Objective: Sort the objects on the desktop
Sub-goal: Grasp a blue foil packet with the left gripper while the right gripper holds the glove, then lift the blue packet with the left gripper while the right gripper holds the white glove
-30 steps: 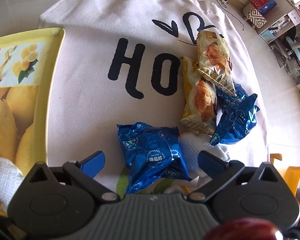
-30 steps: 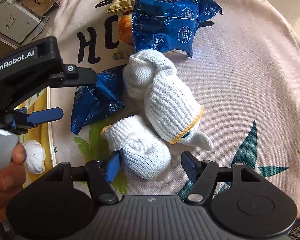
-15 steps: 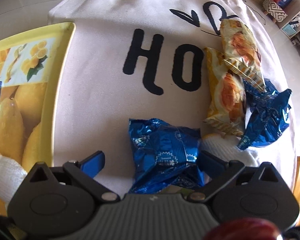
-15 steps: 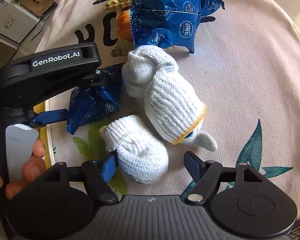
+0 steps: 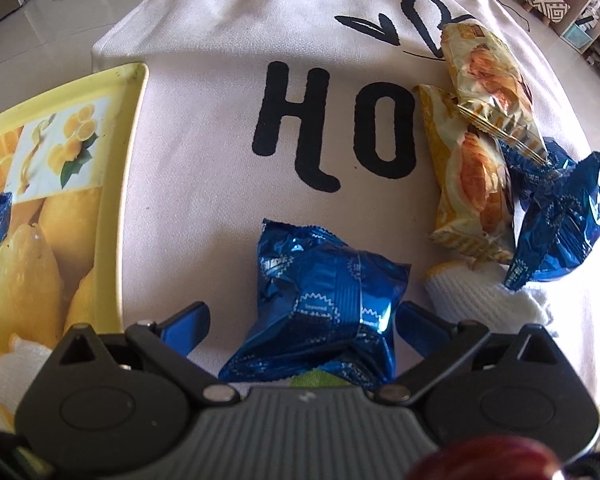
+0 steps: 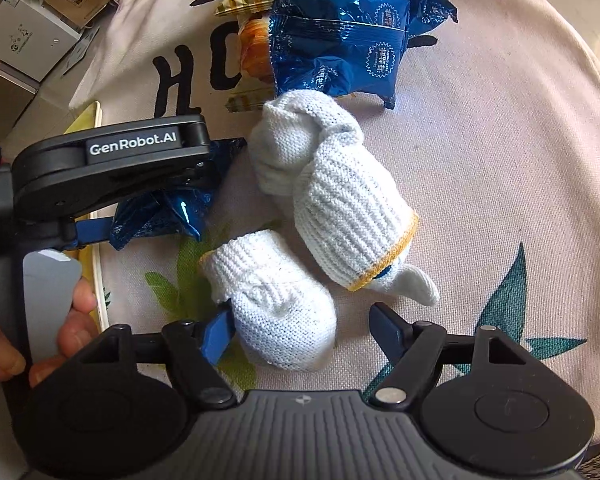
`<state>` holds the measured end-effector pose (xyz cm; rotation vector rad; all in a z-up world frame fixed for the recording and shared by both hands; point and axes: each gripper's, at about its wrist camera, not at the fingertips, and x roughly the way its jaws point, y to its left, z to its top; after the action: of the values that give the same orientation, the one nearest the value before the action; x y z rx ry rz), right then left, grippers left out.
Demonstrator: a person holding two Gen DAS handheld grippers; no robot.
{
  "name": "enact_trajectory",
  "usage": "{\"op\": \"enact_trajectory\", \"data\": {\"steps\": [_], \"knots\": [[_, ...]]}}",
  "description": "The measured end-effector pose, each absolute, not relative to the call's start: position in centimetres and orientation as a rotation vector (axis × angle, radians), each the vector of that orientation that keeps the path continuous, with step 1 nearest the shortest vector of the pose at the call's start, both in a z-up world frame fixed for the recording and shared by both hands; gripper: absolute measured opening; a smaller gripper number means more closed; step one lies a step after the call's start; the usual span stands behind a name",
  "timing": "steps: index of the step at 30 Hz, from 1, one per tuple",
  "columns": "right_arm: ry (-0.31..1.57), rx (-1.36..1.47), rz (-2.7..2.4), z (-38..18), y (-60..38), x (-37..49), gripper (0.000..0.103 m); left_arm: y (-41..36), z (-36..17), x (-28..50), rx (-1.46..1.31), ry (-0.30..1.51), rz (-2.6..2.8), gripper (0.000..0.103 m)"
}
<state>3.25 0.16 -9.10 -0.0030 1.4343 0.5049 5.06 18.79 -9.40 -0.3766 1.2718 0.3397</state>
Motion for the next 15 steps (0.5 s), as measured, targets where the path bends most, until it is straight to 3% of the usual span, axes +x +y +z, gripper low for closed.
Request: {"op": "enact_trajectory", "data": {"steps": [15], "knots": [[1.421, -0.031, 0.501, -9.1, 0.7, 3.1, 0.076, 17.9, -11.0, 5.6, -0.254, 1.289, 0.363, 0.103]]}}
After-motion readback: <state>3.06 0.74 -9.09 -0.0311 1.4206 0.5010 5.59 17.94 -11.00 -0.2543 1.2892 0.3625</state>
